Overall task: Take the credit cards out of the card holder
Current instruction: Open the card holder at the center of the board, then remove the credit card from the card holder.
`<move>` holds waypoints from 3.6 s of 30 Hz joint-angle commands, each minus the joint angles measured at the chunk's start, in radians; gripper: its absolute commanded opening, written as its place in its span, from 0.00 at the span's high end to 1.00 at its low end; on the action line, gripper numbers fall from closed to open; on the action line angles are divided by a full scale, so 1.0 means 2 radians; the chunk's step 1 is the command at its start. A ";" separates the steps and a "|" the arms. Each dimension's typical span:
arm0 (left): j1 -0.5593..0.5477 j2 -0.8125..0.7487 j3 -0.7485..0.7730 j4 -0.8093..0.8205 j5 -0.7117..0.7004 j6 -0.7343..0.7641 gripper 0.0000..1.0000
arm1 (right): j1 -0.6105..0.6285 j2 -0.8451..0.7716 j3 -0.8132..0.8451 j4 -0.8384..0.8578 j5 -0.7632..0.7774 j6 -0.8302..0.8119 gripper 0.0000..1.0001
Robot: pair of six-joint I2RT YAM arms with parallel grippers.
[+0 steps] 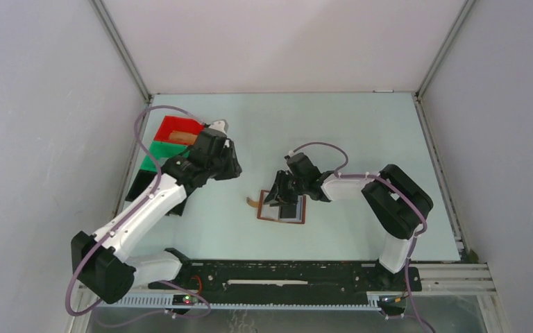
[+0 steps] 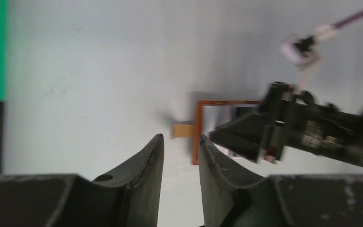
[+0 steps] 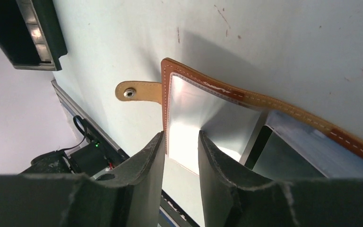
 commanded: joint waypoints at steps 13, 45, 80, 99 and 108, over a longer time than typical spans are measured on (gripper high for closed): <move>-0.001 0.075 -0.088 0.257 0.316 -0.113 0.67 | 0.001 -0.077 -0.008 -0.081 0.052 -0.040 0.61; 0.007 0.200 -0.191 0.424 0.271 -0.183 0.92 | 0.007 -0.020 -0.029 -0.028 0.037 -0.025 0.97; -0.027 0.226 -0.148 0.395 0.322 -0.097 0.81 | -0.080 -0.144 -0.124 -0.012 0.018 -0.004 0.85; -0.026 0.258 -0.161 0.414 0.329 -0.104 0.81 | -0.075 -0.099 -0.124 -0.001 0.018 -0.014 0.85; -0.025 0.259 -0.168 0.434 0.339 -0.120 0.99 | -0.068 -0.083 -0.132 0.010 0.024 -0.010 0.86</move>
